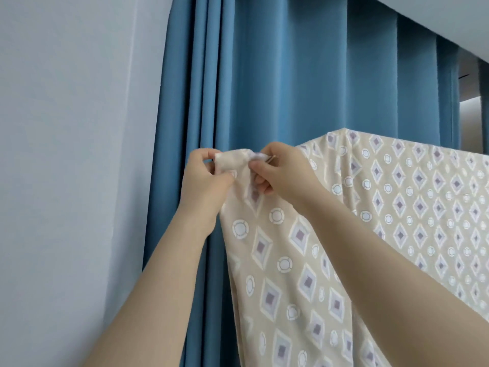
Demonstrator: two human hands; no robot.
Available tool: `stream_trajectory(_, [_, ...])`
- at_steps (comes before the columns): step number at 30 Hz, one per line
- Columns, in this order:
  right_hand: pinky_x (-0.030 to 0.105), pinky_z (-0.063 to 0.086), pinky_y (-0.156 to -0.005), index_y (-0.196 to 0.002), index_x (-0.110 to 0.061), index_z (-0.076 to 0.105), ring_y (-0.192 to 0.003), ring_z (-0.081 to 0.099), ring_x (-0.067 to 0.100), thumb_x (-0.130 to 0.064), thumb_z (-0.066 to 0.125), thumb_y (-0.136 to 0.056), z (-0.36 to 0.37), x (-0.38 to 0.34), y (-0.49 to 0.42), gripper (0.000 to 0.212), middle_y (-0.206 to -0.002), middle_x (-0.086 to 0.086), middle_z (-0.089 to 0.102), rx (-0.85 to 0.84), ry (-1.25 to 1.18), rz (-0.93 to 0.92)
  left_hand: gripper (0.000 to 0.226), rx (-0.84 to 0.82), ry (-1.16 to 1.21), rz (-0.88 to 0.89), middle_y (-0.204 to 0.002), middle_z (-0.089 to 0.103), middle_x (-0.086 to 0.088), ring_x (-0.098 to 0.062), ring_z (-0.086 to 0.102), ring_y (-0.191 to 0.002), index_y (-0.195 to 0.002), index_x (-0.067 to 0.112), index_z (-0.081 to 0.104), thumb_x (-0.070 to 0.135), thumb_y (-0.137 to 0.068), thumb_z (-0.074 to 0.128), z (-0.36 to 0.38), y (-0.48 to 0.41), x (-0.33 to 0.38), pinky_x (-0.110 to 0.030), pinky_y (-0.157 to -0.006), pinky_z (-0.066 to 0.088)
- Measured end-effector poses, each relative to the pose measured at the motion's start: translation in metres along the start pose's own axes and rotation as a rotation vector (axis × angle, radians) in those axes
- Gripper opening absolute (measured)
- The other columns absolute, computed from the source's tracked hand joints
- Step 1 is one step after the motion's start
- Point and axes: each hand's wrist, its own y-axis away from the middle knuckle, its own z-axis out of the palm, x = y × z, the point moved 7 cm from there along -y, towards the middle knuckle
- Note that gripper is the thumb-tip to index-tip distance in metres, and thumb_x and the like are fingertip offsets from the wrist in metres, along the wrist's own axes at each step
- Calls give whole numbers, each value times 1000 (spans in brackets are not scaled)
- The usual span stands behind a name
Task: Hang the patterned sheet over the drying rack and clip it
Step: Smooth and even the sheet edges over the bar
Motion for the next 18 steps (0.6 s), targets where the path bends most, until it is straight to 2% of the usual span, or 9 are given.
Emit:
stream_trajectory(2, [31, 54, -57, -74, -11, 50, -50, 59, 17, -10, 57, -89, -4, -11, -9, 16, -56, 1, 60, 49, -26, -27, 40, -283, 163, -56, -110, 66, -6, -19, 66, -99, -115, 14, 54, 3, -79, 69, 19, 5, -2, -31, -84, 54])
stream_trajectory(4, [36, 57, -62, -73, -12, 49, -57, 62, 20, -10, 56, -90, -10, -16, -19, 19, -61, 4, 62, 90, -115, -28, 39, -514, -18, -122, -103, 71, 0, -15, 67, -95, -113, 16, 61, 1, -78, 71, 37, 19, -13, -26, -82, 55])
stream_trajectory(5, [37, 58, -64, -73, -14, 48, -60, 63, 21, -9, 55, -90, -12, -16, -22, 19, -65, 6, 64, 90, -170, -24, 31, -447, -129, -136, -94, 72, -1, -16, 68, -87, -104, 16, 65, 0, -78, 70, 33, 15, -22, -27, -78, 55])
stream_trajectory(7, [34, 57, -67, -82, -19, 48, -66, 64, 19, -10, 53, -92, -14, -12, -20, 14, -79, 6, 65, 65, -211, -18, 11, -51, -225, -96, -78, 70, -4, -21, 66, -74, -83, 15, 67, 5, -78, 68, 4, -2, -32, -32, -71, 54])
stream_trajectory(9, [30, 54, -69, -100, -26, 46, -70, 64, 15, -15, 54, -91, -18, 1, -12, 16, -90, 1, 62, 50, -169, 6, 8, 289, -146, -72, -74, 65, -5, -27, 61, -72, -73, 14, 60, 10, -79, 63, -24, -12, -45, -34, -66, 51])
stream_trajectory(10, [28, 53, -69, -107, -27, 44, -69, 64, 13, -18, 56, -91, -21, 10, -6, 21, -92, 0, 61, 52, -153, 32, 9, 317, -72, -133, -75, 63, -4, -27, 60, -72, -74, 16, 57, 11, -80, 62, -26, -13, -54, -32, -62, 49])
stream_trajectory(13, [29, 50, -69, -110, -26, 46, -66, 62, 11, -21, 56, -90, -26, 37, 11, 23, -92, 1, 63, 62, -141, 125, 16, 47, -59, -350, -86, 67, -4, -22, 64, -74, -91, 20, 60, 16, -80, 70, -3, -7, -87, -28, -60, 51])
stream_trajectory(16, [31, 50, -70, -109, -25, 49, -67, 61, 12, -22, 57, -89, -21, 68, 30, 21, -90, 2, 64, 5, -104, 229, 15, 417, -117, -201, -78, 62, 2, -25, 65, -83, -75, 22, 55, 15, -81, 67, -29, -8, -80, -36, -76, 55])
stream_trajectory(18, [31, 48, -70, -107, -26, 51, -68, 60, 14, -22, 58, -88, -17, 88, 42, 20, -86, 1, 63, -30, -96, 286, 20, 449, 34, -157, -82, 61, 5, -25, 65, -88, -80, 25, 51, 16, -79, 69, -33, -10, -81, -36, -77, 54])
